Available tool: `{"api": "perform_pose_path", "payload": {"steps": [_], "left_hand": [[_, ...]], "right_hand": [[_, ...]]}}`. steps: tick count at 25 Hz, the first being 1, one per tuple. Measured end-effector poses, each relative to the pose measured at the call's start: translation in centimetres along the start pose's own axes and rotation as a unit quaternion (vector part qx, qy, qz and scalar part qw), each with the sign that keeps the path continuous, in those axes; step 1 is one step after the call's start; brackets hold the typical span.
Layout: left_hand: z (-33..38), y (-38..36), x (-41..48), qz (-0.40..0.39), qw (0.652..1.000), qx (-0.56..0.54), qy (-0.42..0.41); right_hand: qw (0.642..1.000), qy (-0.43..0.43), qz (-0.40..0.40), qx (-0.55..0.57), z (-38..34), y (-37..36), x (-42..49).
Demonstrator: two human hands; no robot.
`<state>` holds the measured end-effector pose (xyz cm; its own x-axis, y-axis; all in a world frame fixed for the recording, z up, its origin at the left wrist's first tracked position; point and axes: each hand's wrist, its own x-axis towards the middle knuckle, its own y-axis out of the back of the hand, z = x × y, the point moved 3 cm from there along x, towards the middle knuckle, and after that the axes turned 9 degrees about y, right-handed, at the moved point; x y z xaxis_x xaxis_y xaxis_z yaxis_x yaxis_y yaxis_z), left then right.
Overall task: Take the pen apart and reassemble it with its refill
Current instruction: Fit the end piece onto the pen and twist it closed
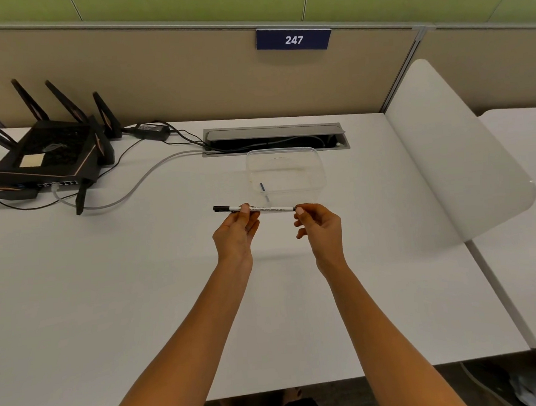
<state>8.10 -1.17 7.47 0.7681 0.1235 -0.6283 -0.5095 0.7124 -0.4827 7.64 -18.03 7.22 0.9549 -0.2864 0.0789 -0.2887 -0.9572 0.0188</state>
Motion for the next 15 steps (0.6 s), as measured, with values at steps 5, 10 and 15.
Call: {"api": "perform_pose_path", "payload": {"steps": [5, 10, 15], "left_hand": [[-0.13, 0.01, -0.21, 0.003, 1.0, -0.005, 0.002], [0.12, 0.05, -0.21, 0.007, 1.0, -0.01, -0.003], [-0.16, 0.18, -0.4, 0.005, 1.0, -0.007, -0.001]], "right_hand": [[0.999, -0.018, 0.002, -0.028, -0.21, -0.27, 0.29], [0.999, 0.0, 0.021, 0.026, -0.57, -0.2, -0.15], [1.0, -0.017, 0.018, 0.005, -0.54, -0.31, 0.07]]}}
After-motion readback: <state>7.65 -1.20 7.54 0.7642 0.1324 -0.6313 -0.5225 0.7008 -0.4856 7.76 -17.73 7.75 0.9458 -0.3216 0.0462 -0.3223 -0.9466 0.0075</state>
